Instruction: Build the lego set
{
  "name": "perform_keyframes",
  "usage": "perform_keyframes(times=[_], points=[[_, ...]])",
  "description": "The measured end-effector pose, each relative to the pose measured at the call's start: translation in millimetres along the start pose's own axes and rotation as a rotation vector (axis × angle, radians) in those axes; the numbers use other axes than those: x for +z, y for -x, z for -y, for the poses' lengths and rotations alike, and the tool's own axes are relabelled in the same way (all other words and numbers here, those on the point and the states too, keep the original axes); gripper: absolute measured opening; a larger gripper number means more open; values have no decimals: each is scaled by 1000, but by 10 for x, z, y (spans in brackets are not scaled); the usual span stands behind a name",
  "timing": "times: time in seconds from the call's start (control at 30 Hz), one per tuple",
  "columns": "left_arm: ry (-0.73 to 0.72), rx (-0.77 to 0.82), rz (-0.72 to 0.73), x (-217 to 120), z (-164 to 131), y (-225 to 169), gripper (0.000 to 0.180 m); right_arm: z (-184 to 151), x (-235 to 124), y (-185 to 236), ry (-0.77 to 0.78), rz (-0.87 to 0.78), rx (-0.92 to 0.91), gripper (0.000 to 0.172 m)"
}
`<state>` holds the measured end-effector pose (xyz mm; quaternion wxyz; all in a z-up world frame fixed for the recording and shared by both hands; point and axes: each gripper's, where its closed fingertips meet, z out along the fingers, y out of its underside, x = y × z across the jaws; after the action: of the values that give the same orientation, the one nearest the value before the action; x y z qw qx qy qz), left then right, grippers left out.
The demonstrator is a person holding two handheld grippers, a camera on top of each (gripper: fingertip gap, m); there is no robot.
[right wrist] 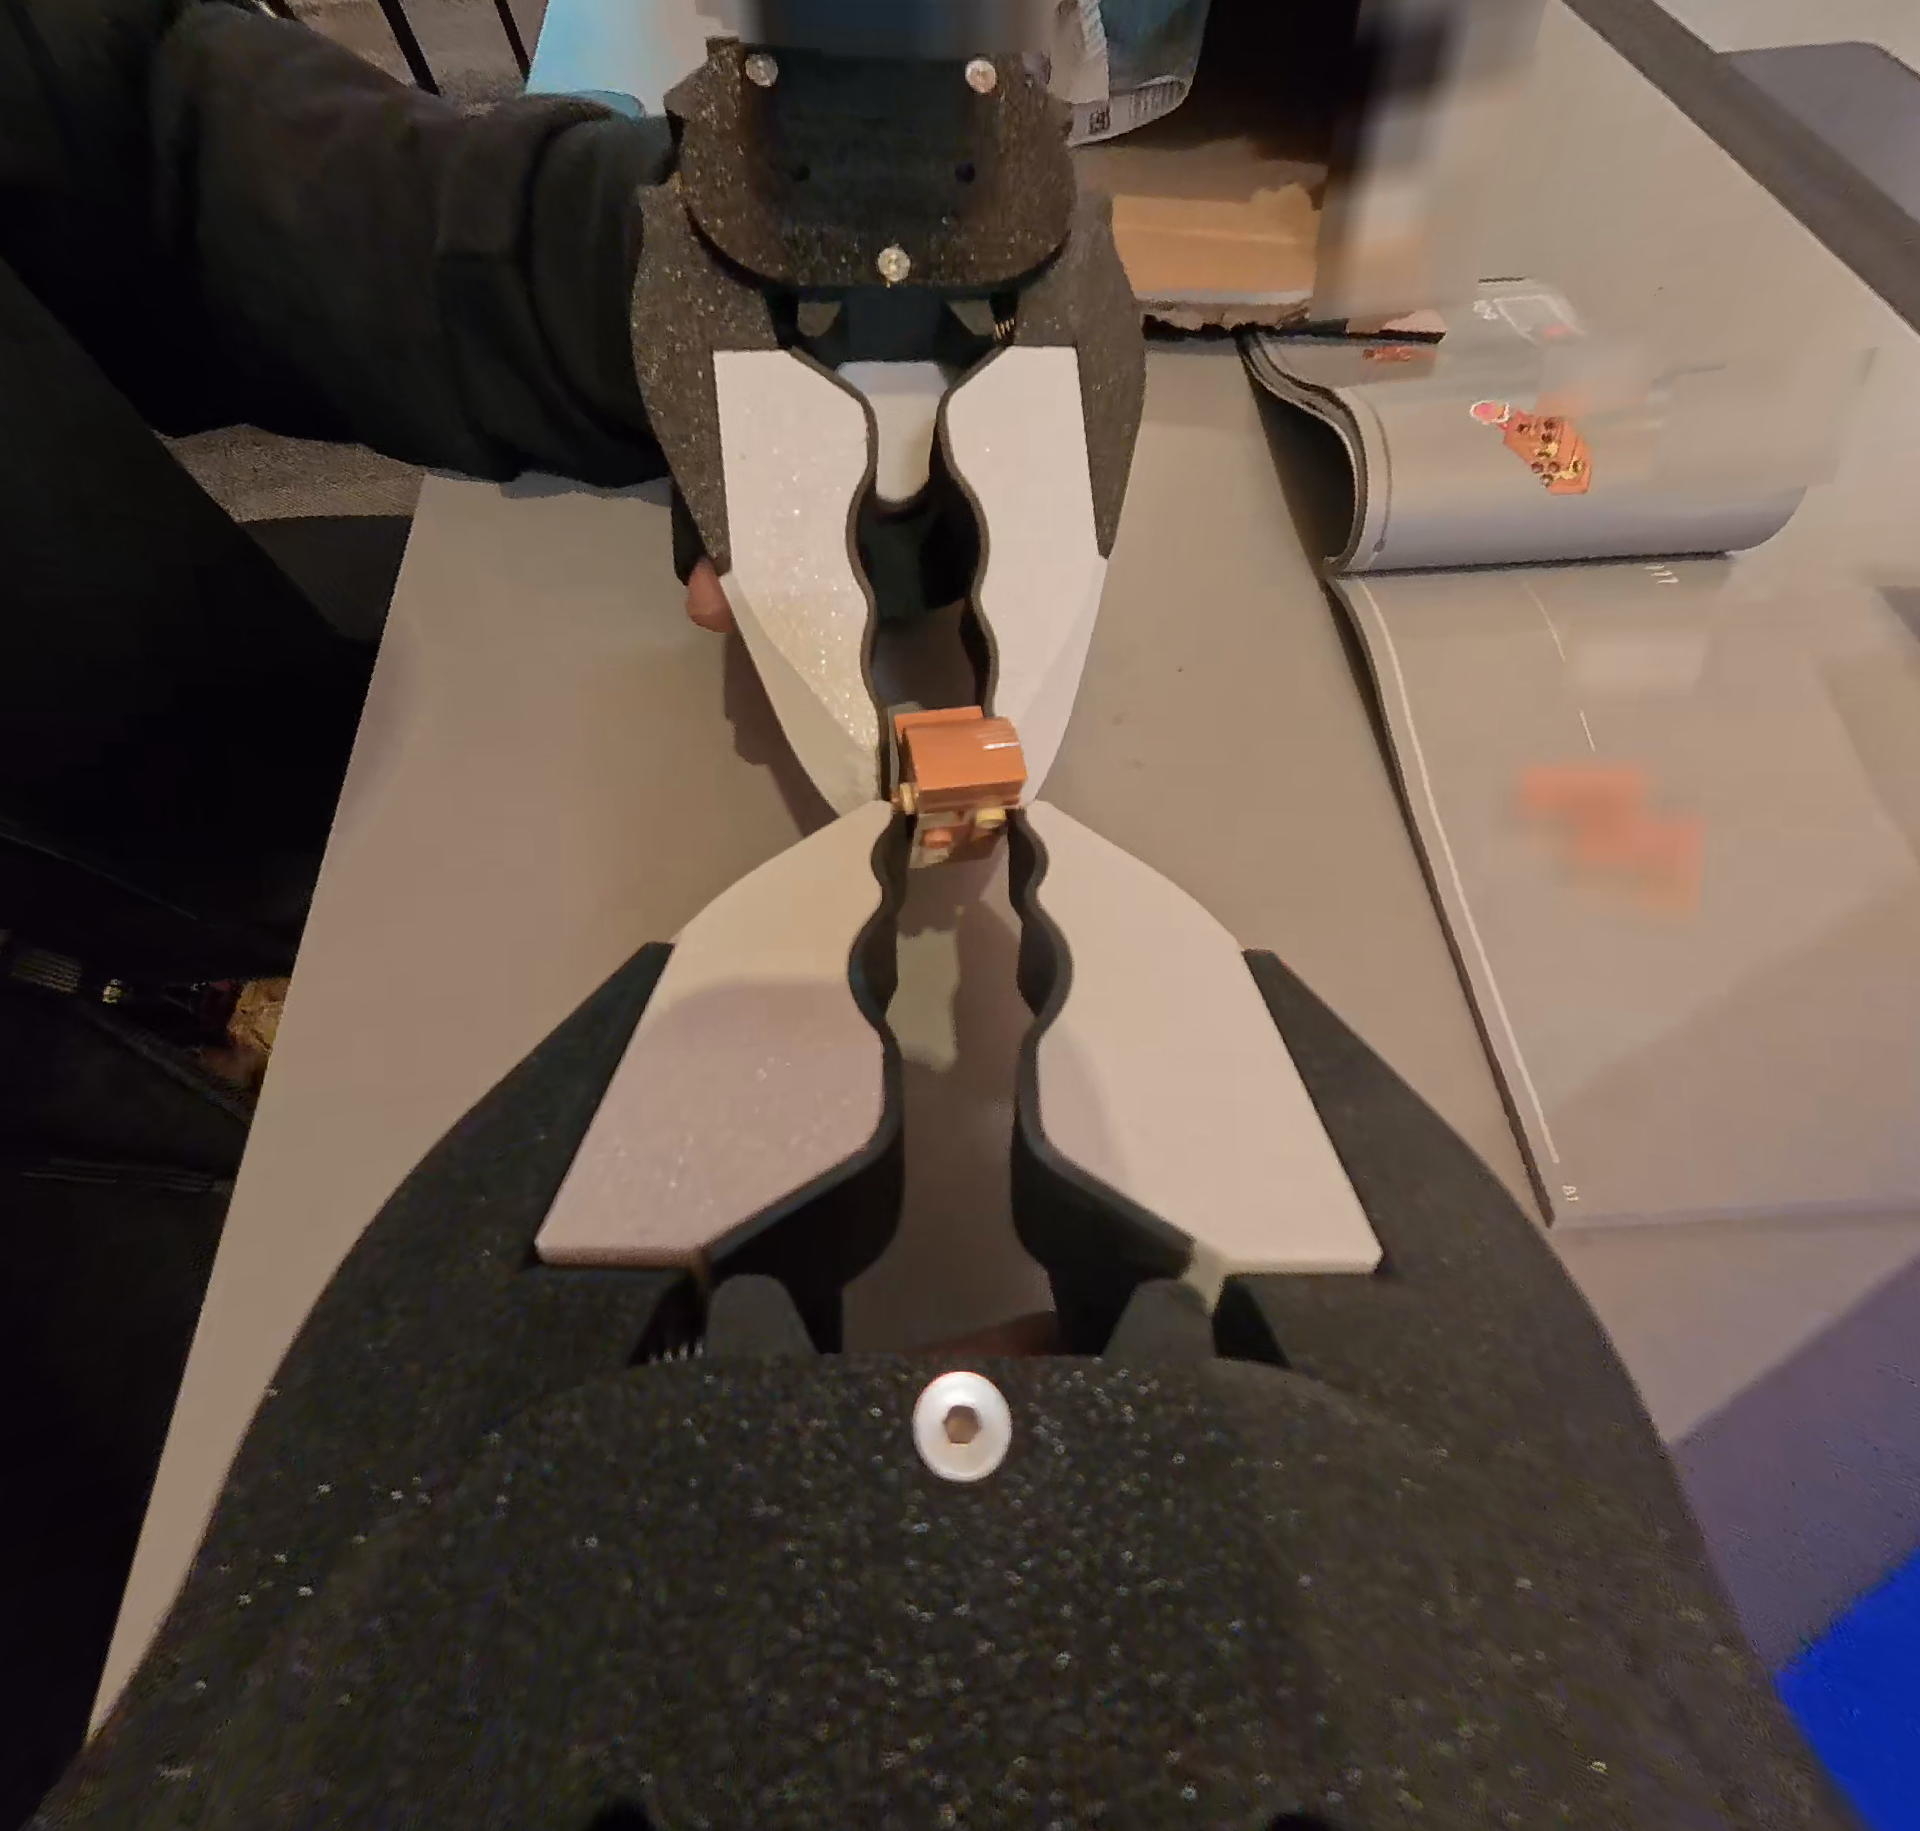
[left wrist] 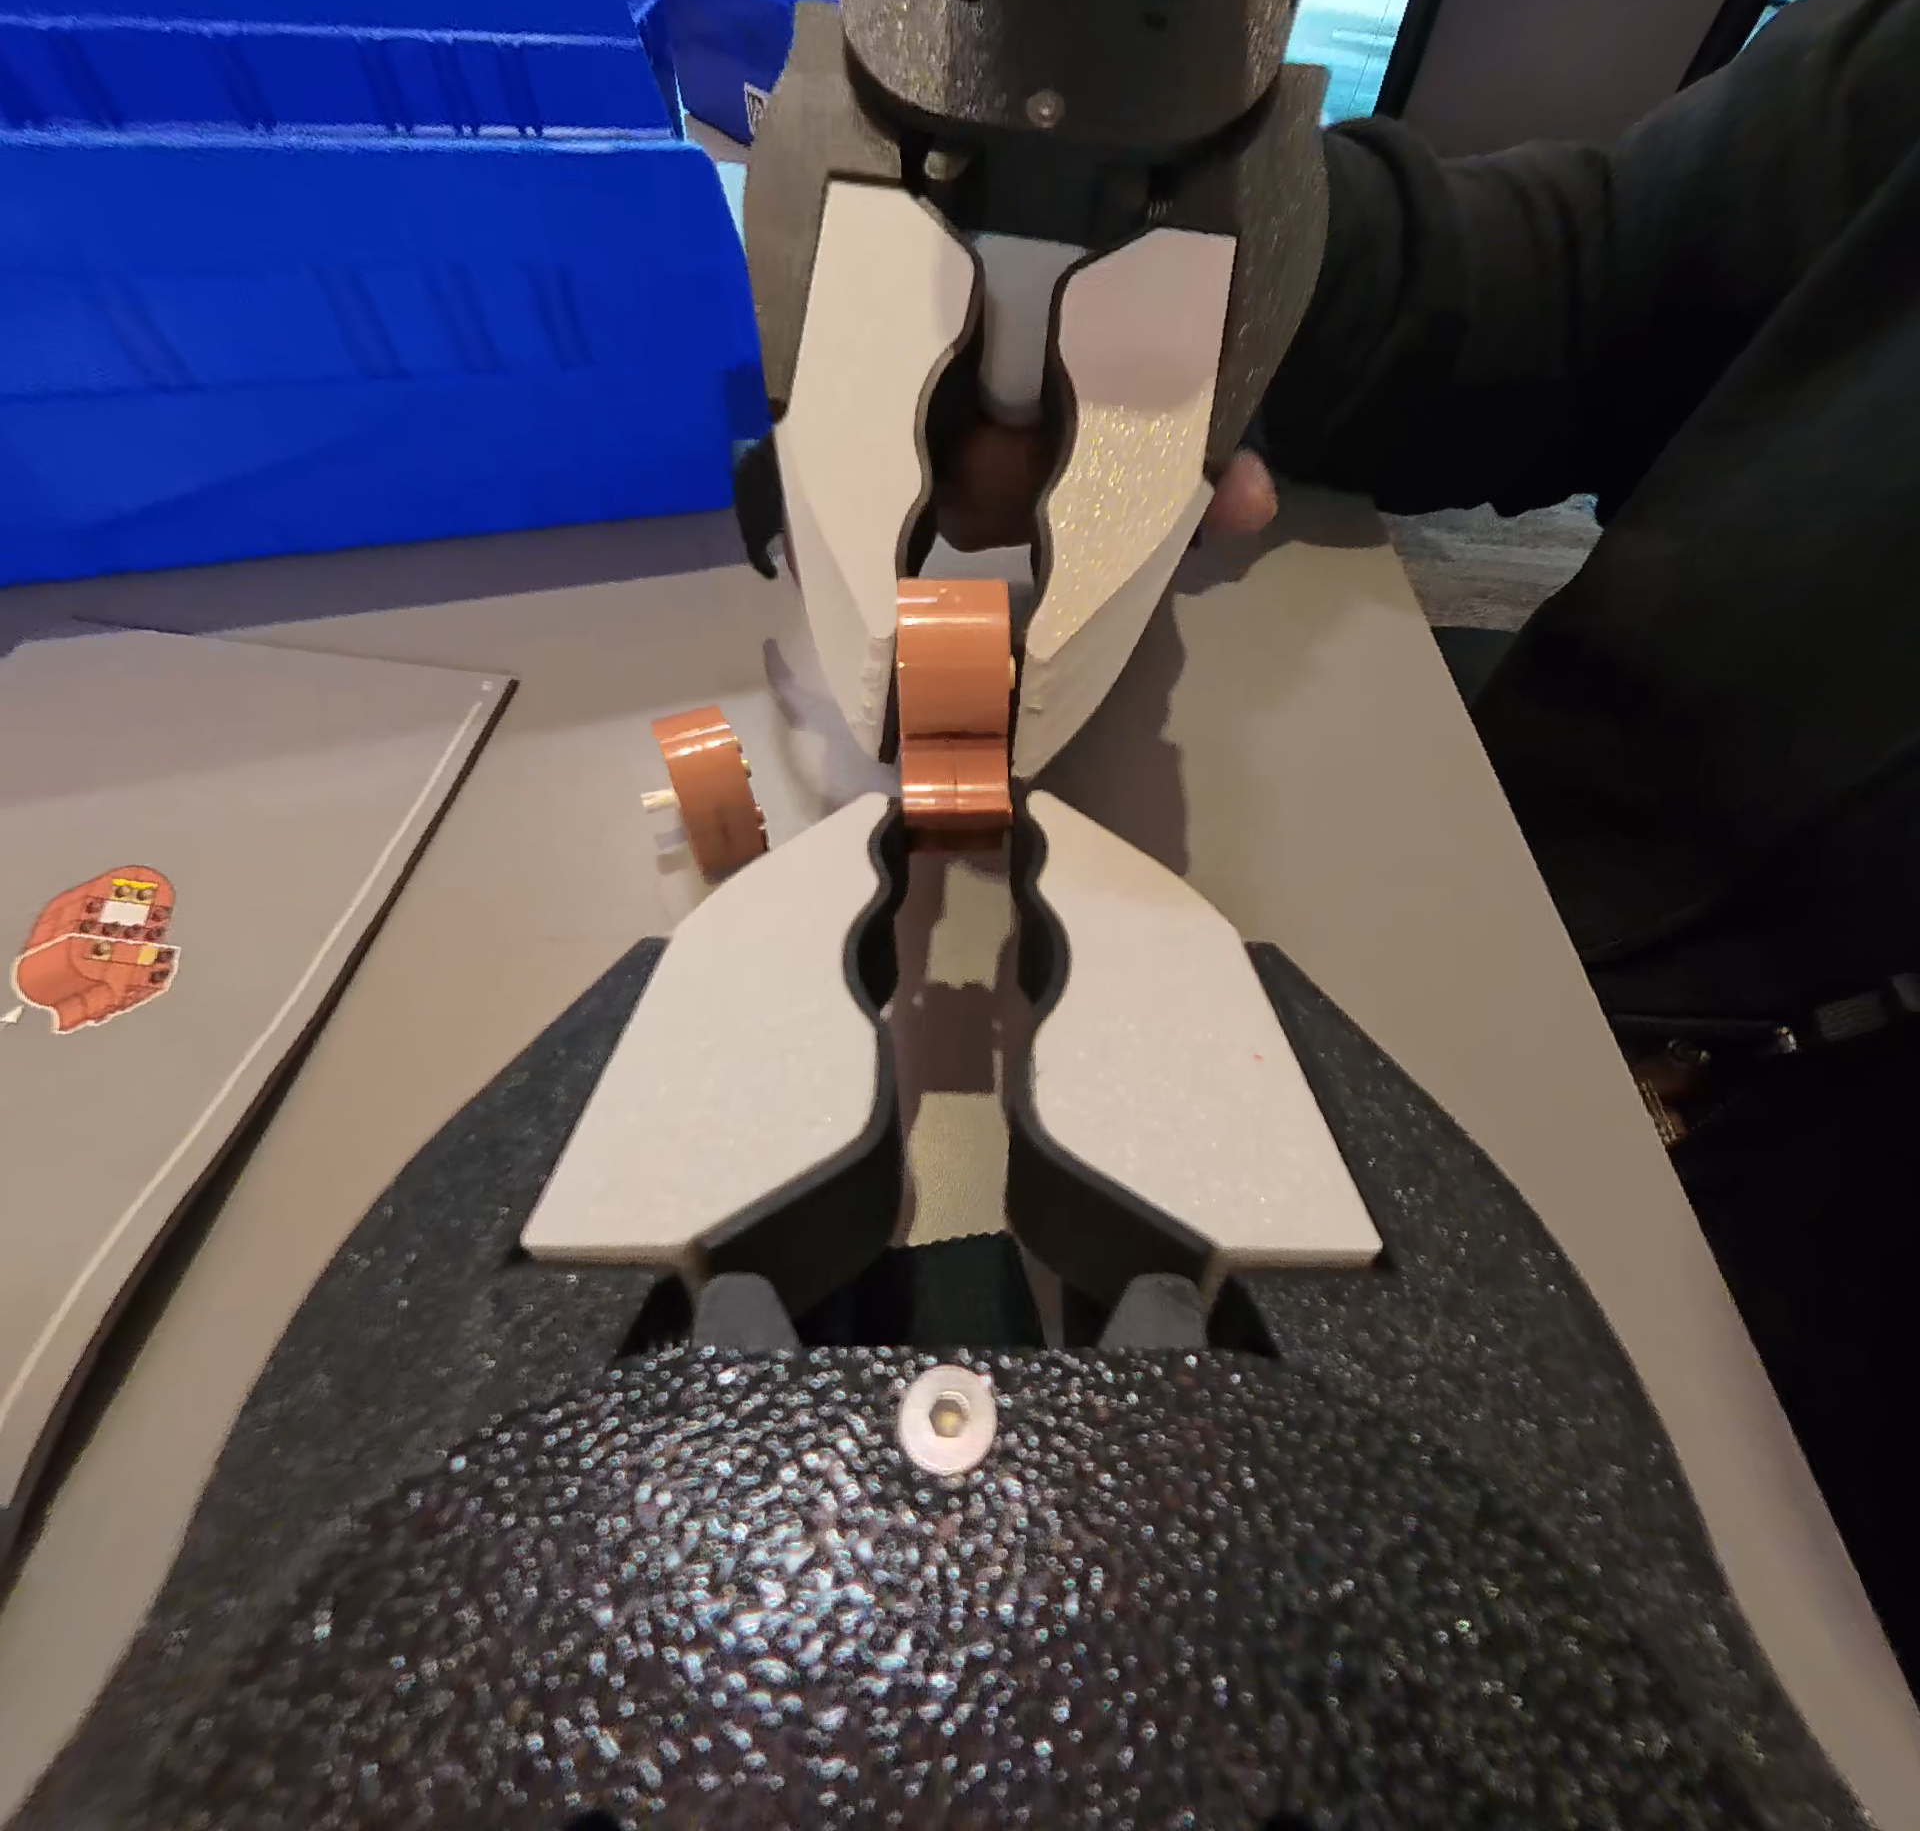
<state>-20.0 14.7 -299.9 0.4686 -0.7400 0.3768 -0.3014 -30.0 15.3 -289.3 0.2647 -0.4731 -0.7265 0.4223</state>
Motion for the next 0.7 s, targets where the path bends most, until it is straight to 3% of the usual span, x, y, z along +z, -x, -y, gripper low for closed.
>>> perform_keyframes(times=[0.17,0.33,0.7], points=[[-71,-48,-32,-54,93,-3,18,99,-30,-16,-18,-33,-28,22],[-78,-48,-51,-83,117,-28,18,150,-61,-69,-40,-107,-129,39],[-190,-138,-95,-326,333,25,18,310,-147,-142,-90,-391,-711,69]])
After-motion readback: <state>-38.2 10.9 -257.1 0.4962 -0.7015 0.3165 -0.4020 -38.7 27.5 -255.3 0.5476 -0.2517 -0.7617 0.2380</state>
